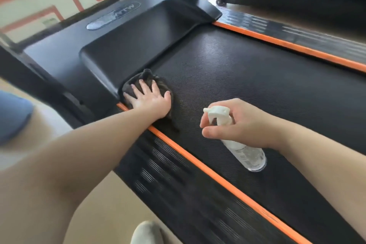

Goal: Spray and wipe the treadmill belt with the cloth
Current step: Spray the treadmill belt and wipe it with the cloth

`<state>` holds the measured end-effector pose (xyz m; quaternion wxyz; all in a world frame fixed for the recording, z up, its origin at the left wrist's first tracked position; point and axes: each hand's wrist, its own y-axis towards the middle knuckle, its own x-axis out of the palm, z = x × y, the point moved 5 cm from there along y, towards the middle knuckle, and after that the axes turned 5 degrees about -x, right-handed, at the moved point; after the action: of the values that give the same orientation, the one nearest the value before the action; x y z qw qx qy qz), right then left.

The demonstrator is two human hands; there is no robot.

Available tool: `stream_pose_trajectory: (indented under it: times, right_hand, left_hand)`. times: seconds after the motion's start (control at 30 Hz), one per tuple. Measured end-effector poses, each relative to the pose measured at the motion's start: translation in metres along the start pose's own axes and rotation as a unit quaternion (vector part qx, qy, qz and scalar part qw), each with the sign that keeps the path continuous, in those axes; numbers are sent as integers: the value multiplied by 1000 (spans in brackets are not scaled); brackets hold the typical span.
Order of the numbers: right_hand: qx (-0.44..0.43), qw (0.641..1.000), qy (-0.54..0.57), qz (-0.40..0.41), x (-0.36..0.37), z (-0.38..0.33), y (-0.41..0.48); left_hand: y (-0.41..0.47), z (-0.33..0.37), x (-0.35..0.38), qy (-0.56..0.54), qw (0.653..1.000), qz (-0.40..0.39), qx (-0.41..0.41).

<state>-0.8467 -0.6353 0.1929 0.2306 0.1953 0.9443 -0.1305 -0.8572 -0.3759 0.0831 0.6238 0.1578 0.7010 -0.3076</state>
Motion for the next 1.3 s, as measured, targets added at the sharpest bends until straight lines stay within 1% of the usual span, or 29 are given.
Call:
stream_pose_trajectory:
  times: [0.07,0.1,0.13,0.2,0.27,0.3,0.33,0.37,0.4,0.47,0.53,0.57,0.63,0.67,0.77,0.9,0.97,1.0,1.07,1.1,1.13,1.2,1.3]
  right_hand:
    - [11,1000,2,-21,1,0,1]
    - [15,1000,12,-12,0,1,3]
    - [22,999,22,9,-2,3,6]
    - [37,998,22,48,-6,9,15]
    - [55,997,0,54,-2,13,24]
    - [63,997,-13,49,1,13,28]
    - [69,996,-25,46,5,12,32]
    - [71,996,-39,45,10,9,38]
    - [75,994,-56,48,12,5,40]
    - [86,992,-80,46,17,0,45]
    - [107,986,-123,40,19,-2,46]
    - [114,979,-164,36,17,-1,43]
    - [111,965,-236,26,14,-5,37]
    - [118,964,-236,23,12,-6,30]
    - [141,976,-165,-1,8,-4,12]
    - [163,980,-110,20,-4,23,-23]
    - [170,979,-105,39,-13,35,-46]
    - [175,979,-100,46,-17,40,-58]
    - [179,978,-90,54,-24,51,-79]
    - [182,978,-91,55,-26,56,-85]
    - [183,977,-95,60,-28,61,-96]
    - [187,975,-104,62,-27,69,-105]
    - [186,977,-93,54,-19,71,-106]
  left_hand:
    - [-12,13,7,3,1000,-3,5]
    - [-20,21,9,2,1000,-1,22]
    - [-31,31,11,3,999,0,50]
    - [-60,51,18,16,991,-5,131]
    - [-87,66,26,37,974,-33,220]
    - [-93,68,29,47,965,-48,253]
    - [-91,67,28,55,961,-52,267]
    - [-81,59,26,58,963,-47,257]
    - [-68,51,21,51,971,-38,229]
    - [-34,24,10,16,992,-22,125]
    - [-7,0,0,-23,999,-11,26]
    - [1,-4,-1,-36,999,-11,-2]
    - [7,-3,-1,-27,999,-2,-25]
    - [5,0,2,-13,1000,5,-28]
    - [-8,11,8,1,1000,12,-19]
    - [-65,55,23,22,997,-1,70]
    - [-114,87,36,34,988,-13,153]
    - [-140,102,44,47,976,-19,213]
    - [-183,121,54,80,940,-31,332]
    - [-192,123,55,87,927,-36,363]
    - [-199,125,55,93,922,-43,373]
    - [-194,120,50,96,926,-49,361]
    - [-171,105,43,90,947,-43,306]
